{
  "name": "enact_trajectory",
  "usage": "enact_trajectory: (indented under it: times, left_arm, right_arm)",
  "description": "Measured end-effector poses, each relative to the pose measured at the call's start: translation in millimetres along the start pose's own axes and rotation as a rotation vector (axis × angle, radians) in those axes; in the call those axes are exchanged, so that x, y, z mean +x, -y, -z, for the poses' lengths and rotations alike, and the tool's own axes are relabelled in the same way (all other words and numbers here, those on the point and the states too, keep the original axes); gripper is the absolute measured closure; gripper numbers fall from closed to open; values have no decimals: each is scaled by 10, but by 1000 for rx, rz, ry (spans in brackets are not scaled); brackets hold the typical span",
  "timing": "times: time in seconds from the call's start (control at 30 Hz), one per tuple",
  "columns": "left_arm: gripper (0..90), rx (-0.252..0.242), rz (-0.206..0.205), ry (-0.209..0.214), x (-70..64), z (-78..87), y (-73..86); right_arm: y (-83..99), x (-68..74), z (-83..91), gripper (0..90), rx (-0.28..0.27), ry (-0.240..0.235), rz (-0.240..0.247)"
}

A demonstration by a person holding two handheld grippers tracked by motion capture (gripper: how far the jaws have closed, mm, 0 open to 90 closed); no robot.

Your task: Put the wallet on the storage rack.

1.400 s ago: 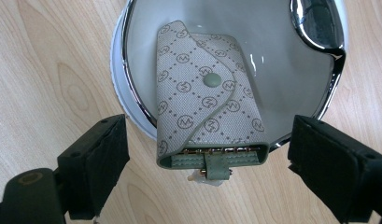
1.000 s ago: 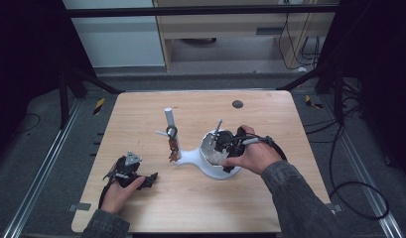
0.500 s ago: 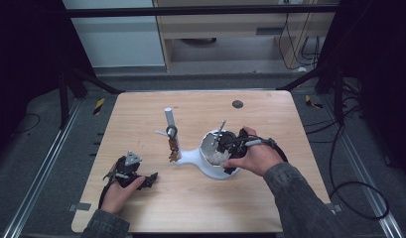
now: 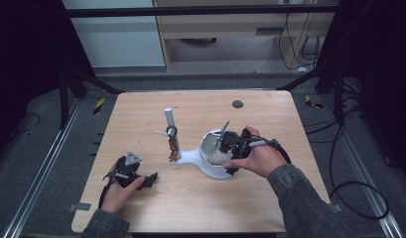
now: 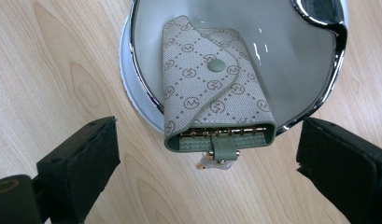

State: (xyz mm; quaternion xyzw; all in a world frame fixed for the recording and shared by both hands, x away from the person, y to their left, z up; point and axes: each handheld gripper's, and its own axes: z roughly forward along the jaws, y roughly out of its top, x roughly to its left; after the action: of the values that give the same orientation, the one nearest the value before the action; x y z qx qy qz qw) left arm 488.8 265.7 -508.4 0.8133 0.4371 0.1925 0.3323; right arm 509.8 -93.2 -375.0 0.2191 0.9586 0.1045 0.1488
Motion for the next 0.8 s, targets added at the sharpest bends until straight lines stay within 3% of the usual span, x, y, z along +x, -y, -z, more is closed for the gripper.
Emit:
enact_trajectory:
  times: [0.53,0.8]
  left_arm:
    - [0,-2,0,0,0,-1,1]
    - [0,-2,0,0,0,-1,1]
  right_arm:
    - [99,-6,88,56,-44,10,-11]
    - [220,-32,115,57,-70,9,-42]
